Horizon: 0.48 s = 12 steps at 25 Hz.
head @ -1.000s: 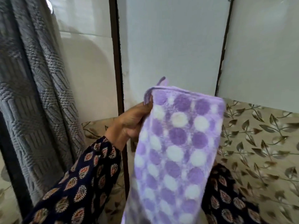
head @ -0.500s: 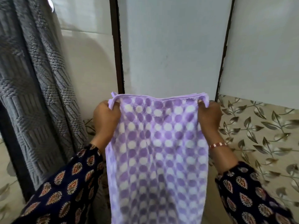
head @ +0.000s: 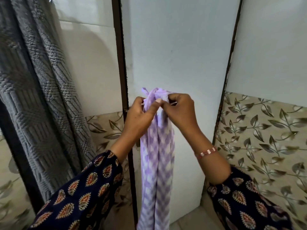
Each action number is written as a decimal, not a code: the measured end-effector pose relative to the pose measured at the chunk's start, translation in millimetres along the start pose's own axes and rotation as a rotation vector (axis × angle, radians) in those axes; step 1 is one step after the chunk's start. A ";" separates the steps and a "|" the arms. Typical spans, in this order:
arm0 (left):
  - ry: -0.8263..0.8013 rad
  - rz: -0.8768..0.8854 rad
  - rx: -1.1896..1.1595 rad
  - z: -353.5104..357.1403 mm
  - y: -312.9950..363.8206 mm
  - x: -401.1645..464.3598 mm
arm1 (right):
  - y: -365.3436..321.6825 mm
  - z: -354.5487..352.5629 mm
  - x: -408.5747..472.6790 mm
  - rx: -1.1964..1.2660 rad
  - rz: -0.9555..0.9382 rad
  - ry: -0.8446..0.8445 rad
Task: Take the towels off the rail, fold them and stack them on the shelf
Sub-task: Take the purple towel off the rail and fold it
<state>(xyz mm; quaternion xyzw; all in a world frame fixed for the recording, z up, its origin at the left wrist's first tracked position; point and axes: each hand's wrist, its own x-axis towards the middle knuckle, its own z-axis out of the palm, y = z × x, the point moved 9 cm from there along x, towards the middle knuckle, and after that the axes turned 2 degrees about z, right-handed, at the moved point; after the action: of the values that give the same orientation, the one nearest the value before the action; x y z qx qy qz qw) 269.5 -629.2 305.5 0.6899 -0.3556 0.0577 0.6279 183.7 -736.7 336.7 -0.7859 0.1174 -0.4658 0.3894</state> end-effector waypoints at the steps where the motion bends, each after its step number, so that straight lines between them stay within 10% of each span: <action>1: -0.057 -0.036 -0.073 4.0 -1.7 -0.6 | 3.8 2.3 4.2 0.045 0.035 -0.067; 8: -0.032 0.000 0.029 -6.0 -9.1 -2.7 | -12.1 20.5 -2.4 0.270 -0.029 -0.429; 12: -0.046 -0.130 -0.192 -2.1 -25.9 -6.3 | -19.9 5.3 9.6 -0.160 -0.275 -0.219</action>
<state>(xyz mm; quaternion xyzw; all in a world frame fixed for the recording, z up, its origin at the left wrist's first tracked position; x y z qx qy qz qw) 280.1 -625.7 281.2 0.6493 -0.3282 -0.0335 0.6853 189.7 -725.9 355.8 -0.8689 0.0024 -0.4157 0.2687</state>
